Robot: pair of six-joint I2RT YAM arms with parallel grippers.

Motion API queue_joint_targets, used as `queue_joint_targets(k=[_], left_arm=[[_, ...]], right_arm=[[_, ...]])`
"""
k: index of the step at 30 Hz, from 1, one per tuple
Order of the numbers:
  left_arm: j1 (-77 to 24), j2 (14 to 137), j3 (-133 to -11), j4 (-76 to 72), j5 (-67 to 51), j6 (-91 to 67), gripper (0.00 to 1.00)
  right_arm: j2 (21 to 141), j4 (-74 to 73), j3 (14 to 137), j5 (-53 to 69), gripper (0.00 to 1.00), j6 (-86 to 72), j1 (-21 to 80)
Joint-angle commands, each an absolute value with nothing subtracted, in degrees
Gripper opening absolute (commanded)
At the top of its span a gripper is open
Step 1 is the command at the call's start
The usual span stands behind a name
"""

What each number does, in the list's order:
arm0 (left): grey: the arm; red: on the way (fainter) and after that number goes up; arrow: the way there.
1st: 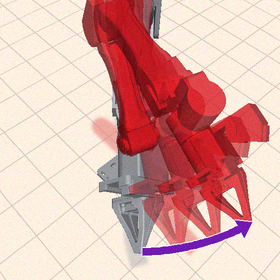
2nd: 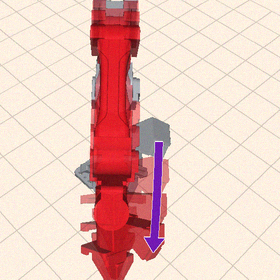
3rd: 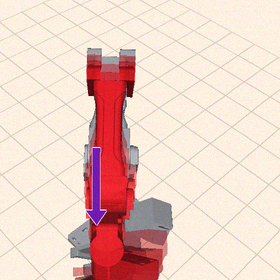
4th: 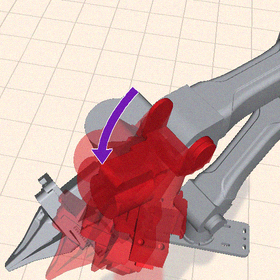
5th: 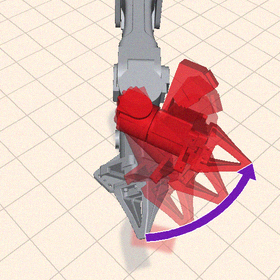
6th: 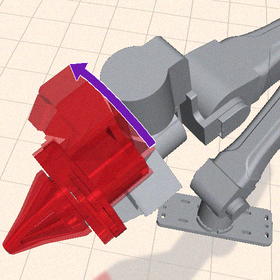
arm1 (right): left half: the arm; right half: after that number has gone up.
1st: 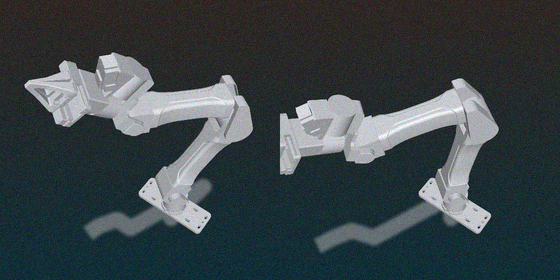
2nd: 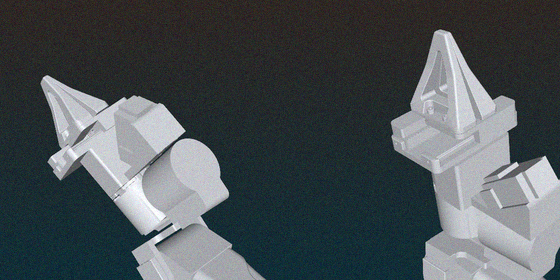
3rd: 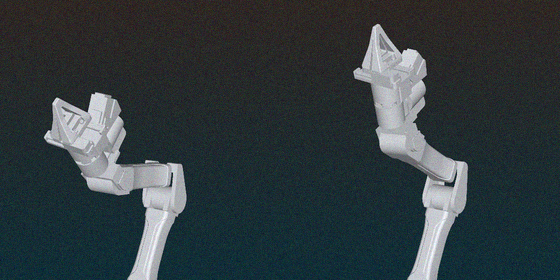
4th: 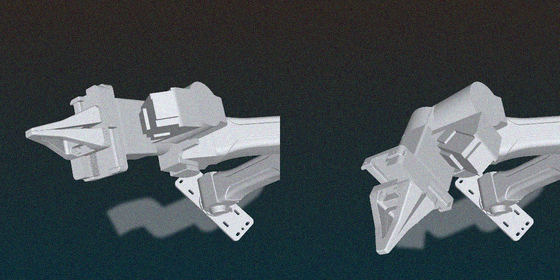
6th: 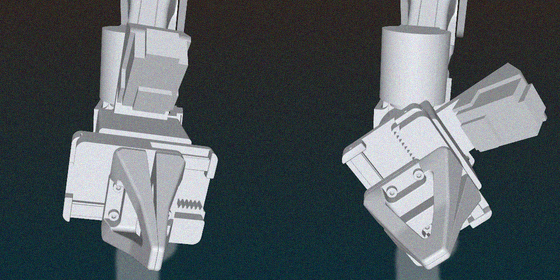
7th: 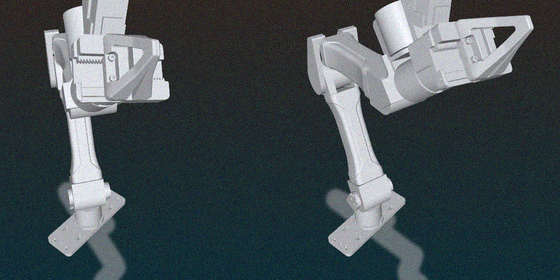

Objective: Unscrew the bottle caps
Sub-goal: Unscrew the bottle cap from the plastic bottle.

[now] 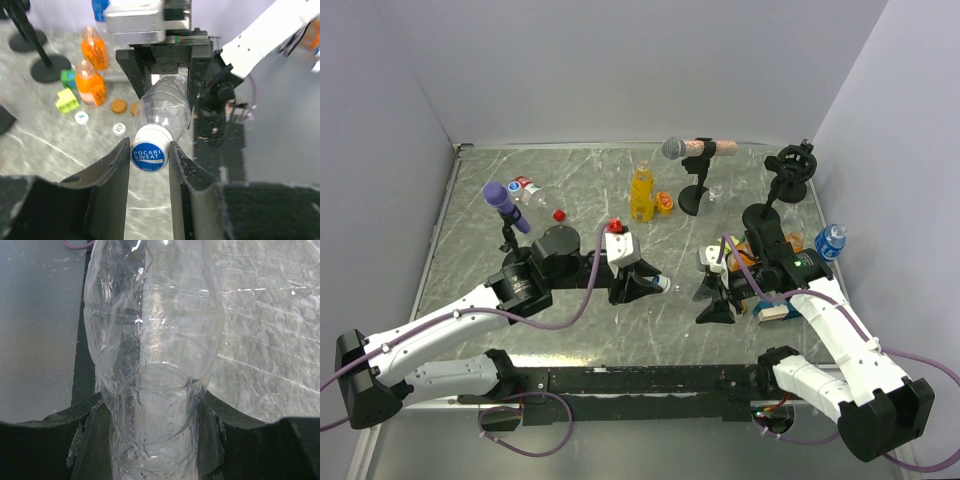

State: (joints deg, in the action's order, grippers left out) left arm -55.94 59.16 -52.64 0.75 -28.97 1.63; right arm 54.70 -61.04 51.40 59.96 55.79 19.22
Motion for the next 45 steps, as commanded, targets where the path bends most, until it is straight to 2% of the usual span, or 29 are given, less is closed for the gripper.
queue_joint_targets(k=[1,5,12,23,35,36,42,45], left_arm=[[-56.2,59.9,-57.1,-0.1,-28.3,-13.5,0.01],[-56.2,61.2,-60.9,8.5,-23.5,-23.4,0.01],[-56.2,62.1,-61.6,9.7,-21.2,-36.6,0.01],[-56.1,62.3,-59.8,8.9,-16.1,-47.3,0.01],[-56.2,66.4,-62.8,16.5,-9.6,-55.4,0.01],[-56.2,66.9,-63.1,16.7,-9.6,-55.4,0.04],[-56.1,69.9,-66.6,18.2,-8.8,-52.8,0.59],[-56.1,69.6,-67.5,18.8,-7.2,-51.2,0.78]], right_arm=[[54.5,-59.7,52.0,61.1,0.29,57.2,19.0],[54.6,-59.7,52.1,61.2,0.29,57.3,18.9],[55.1,-59.9,52.5,60.9,0.29,57.5,18.9],[56.9,-63.2,54.8,60.7,0.29,60.3,18.9],[61.3,-62.5,55.7,62.1,0.29,61.3,18.9],[61.5,-62.4,55.7,62.1,0.29,61.4,18.9],[62.1,-61.9,55.0,62.4,0.29,61.8,18.8],[62.1,-62.0,54.7,62.5,0.29,62.3,18.8]])
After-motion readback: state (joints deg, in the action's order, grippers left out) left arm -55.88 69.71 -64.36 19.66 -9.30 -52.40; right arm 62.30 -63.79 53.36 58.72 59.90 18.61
